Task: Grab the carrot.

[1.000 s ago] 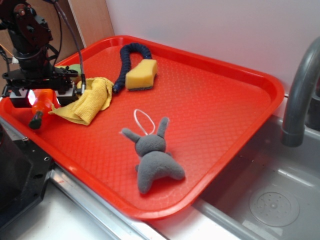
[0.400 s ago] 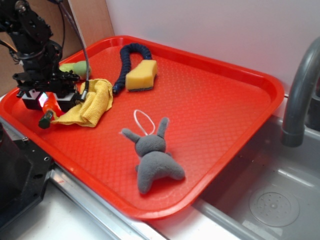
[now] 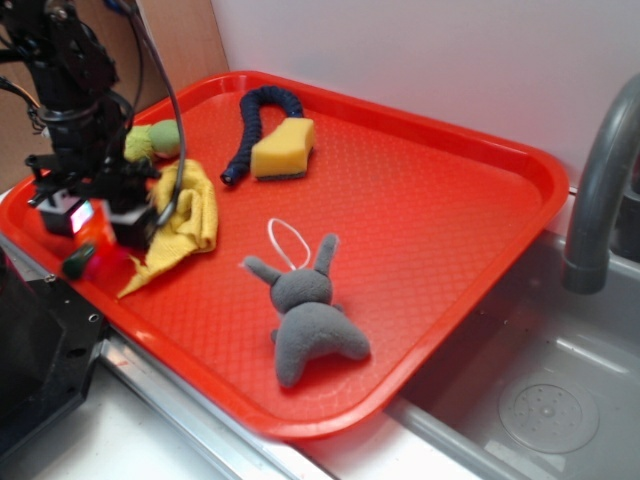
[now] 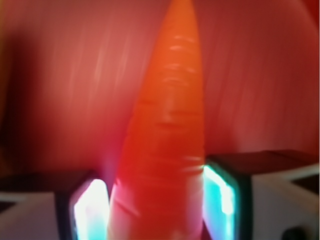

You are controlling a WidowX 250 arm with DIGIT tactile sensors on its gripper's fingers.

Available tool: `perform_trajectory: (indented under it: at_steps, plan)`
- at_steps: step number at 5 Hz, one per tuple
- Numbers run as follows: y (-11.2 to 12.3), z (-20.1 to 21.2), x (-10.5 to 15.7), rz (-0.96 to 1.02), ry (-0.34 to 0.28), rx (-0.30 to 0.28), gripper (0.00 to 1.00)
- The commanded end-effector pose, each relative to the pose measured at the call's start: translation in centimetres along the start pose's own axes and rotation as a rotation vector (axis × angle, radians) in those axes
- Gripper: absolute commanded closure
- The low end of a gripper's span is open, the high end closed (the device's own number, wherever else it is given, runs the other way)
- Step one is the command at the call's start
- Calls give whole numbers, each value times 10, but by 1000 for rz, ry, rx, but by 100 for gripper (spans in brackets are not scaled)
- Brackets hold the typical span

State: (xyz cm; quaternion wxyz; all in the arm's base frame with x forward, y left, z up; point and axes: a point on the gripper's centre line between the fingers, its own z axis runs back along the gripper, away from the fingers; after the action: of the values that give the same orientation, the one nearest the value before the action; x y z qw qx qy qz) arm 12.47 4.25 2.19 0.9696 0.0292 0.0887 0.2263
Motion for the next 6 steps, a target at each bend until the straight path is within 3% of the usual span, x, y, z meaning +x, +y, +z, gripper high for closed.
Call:
perform_trajectory:
  at_steps: [1, 2, 4, 6]
  plan:
    - [-27, 112, 0, -99, -201, -26, 100]
    - [-44, 142, 2, -149, -228, -62, 100]
    - [-84, 171, 22, -241, -281, -55, 100]
    - [-85, 171, 25, -262, -278, -38, 100]
